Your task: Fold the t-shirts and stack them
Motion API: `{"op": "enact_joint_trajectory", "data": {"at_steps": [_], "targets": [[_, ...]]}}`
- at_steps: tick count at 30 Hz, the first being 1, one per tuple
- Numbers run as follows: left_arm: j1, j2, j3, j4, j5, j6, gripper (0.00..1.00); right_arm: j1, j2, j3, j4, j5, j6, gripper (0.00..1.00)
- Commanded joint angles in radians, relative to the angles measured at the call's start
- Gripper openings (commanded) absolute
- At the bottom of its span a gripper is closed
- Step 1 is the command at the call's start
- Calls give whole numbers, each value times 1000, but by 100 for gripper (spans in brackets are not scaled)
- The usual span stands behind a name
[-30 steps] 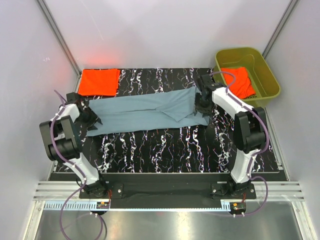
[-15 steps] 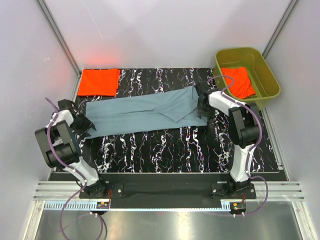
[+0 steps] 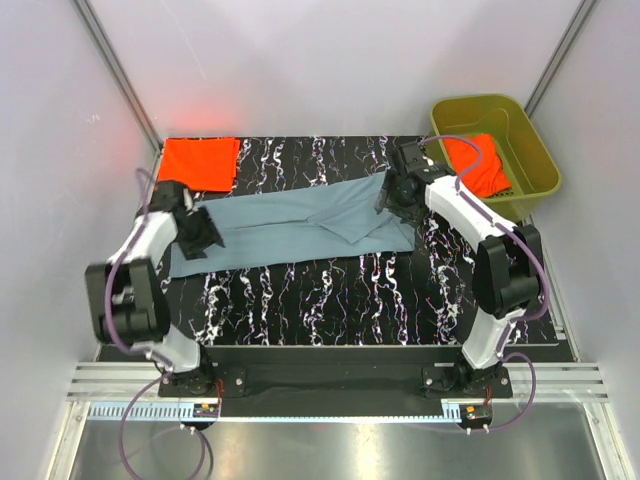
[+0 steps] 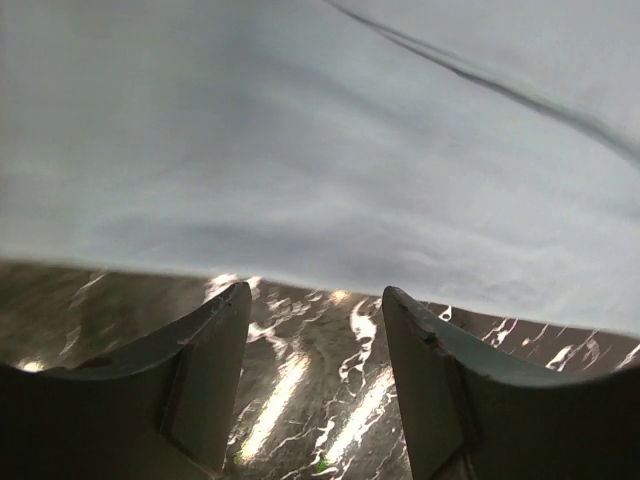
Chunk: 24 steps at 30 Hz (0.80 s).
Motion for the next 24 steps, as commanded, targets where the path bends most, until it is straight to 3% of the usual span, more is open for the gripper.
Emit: {"op": "enact_joint_trajectory", "data": {"at_steps": [1,6,11,20,24], "targets": [[-71,140,88,16,13,66,61,61,38,-2,32,-84,107,72],[-85,268,110,14,-25,88,61,74,103,-29,12,-96,231,72],[-105,294,44,14,11,39,61,88,129,-107,63,-72,259,73],[-184,239,-82,11,114,-81,61,38,290,57,71,105,102,73],[-265,190,-136,13,140,-133,61,9,380,162,72,142,-63,73]]}}
